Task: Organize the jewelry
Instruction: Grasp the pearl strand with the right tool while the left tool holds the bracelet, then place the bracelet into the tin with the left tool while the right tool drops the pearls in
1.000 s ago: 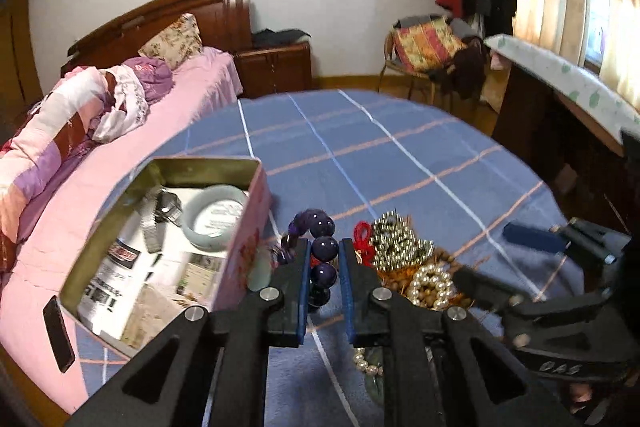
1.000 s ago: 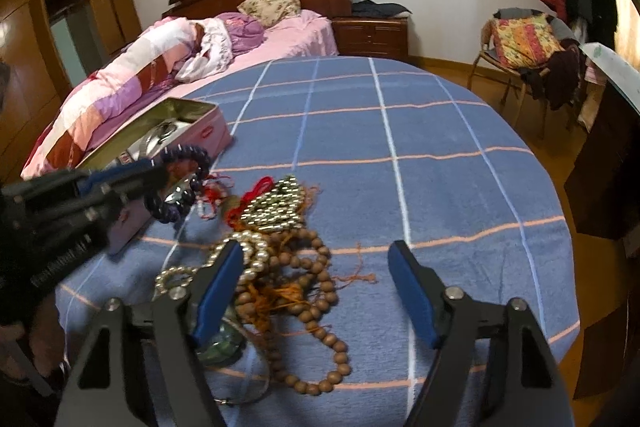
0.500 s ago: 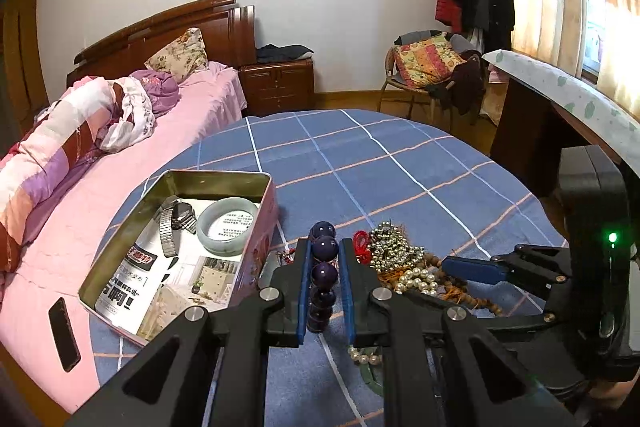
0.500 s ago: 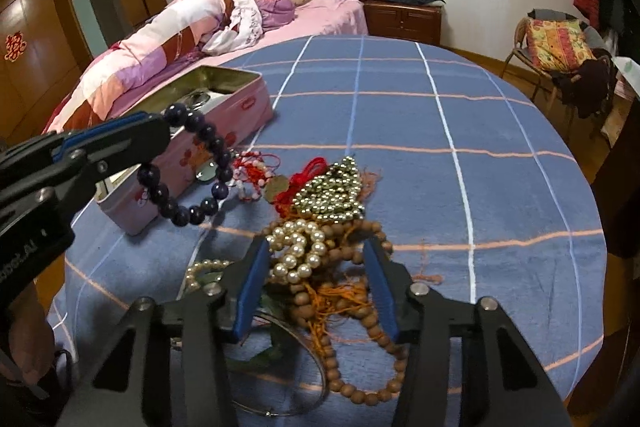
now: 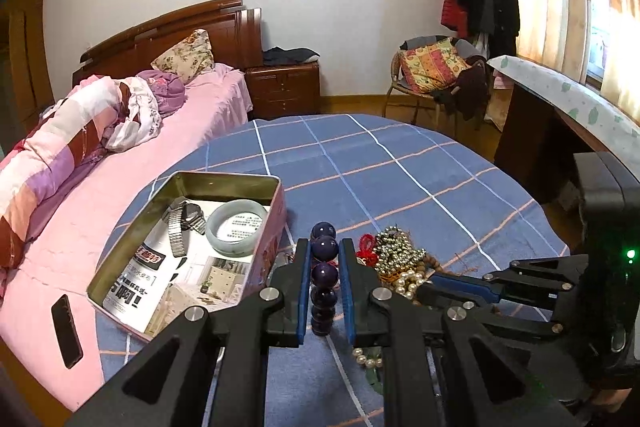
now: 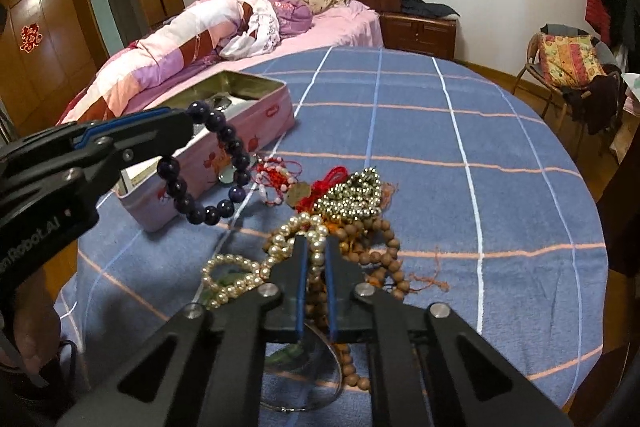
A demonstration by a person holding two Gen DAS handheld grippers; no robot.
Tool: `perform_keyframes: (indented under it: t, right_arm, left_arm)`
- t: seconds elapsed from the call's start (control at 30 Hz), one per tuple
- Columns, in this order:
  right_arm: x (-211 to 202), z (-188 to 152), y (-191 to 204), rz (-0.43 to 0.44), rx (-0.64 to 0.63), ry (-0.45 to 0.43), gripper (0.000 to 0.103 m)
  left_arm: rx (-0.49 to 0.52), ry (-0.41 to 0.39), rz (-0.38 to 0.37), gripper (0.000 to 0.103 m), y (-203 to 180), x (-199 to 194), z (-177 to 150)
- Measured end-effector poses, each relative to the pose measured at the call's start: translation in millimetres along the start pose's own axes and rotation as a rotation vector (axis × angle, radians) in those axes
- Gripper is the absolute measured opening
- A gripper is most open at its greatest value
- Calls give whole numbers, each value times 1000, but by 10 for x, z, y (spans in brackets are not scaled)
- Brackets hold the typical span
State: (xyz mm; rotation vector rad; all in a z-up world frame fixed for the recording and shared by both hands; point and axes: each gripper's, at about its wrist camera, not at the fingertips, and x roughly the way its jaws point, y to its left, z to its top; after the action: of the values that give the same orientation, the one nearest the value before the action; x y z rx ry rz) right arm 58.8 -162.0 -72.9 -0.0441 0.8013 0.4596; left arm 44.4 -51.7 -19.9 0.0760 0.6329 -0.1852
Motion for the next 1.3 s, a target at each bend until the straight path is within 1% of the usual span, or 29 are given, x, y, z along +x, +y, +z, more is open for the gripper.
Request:
perform_keyframes:
  t: [0.5, 0.73, 0.97, 1.3]
  right_arm:
    - [-421, 246, 122, 6, -15, -151, 9]
    - [-490, 321, 160, 2, -34, -188, 9]
    - [-542, 487, 209, 3, -64, -223, 9]
    - [-541, 782, 348, 21, -106, -262, 9]
  left_arm:
    - [-24, -62, 7, 13, 84, -267, 121]
    - [-32, -79, 10, 13, 150, -340, 177]
    - [-49, -103, 27, 13, 305, -454, 279]
    - [-57, -137, 97, 13, 650, -529, 461]
